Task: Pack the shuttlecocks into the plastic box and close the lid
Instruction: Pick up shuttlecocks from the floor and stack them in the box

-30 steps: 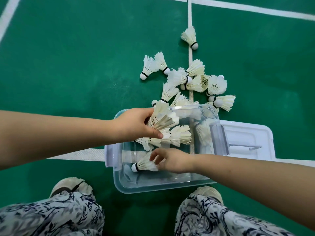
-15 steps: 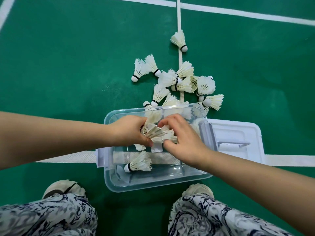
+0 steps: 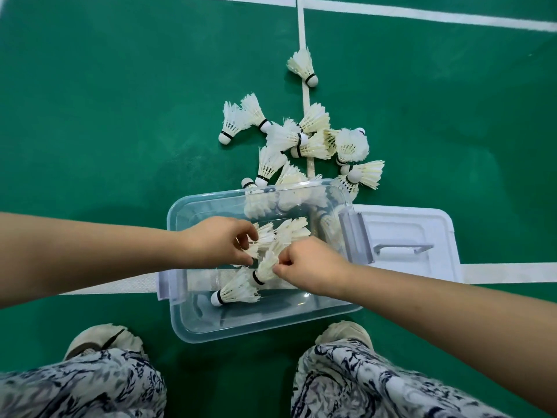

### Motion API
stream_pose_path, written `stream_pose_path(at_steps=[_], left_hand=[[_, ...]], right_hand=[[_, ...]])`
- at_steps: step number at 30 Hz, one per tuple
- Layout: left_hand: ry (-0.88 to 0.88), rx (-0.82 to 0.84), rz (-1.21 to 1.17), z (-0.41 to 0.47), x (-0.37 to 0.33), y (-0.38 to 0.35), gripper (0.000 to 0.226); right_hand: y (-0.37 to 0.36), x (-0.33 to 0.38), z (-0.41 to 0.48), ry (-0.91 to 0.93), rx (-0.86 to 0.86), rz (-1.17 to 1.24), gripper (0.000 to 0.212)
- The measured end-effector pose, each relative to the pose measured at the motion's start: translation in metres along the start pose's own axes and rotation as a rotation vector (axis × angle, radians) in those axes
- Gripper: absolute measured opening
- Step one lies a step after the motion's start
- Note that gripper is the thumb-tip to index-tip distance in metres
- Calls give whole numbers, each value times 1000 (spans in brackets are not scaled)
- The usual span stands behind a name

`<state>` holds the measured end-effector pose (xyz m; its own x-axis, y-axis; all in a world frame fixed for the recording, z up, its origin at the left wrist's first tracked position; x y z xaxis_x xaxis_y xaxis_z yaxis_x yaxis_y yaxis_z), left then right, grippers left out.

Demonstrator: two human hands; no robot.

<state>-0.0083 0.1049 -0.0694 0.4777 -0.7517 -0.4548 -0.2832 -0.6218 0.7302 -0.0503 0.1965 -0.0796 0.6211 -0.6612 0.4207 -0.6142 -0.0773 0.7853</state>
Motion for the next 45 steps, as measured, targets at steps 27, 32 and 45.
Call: stream_pose_path(at_steps=[27,32,45], left_hand=[[-110,158,75,-6,-11,-10,35],[-171,-41,1,2,-42,31,30],[-161,-411,-88,51,-56,104,22]], right_hand=[[1,10,23,-2,193,-24,31],[52,11,33,-49,2,214,18],[156,-105,82,-266,-576,39,36]])
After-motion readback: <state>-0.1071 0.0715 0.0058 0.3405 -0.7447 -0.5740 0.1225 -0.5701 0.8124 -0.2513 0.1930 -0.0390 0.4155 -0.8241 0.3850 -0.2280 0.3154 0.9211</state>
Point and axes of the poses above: each hand's wrist, its own z-axis towards the middle knuckle, its own y-axis out of the back of the hand, x = y × z, the point moved 10 cm from there along z, towards the middle knuckle, and after that the axes turned 14 degrees about -x, right-handed, at the moved point
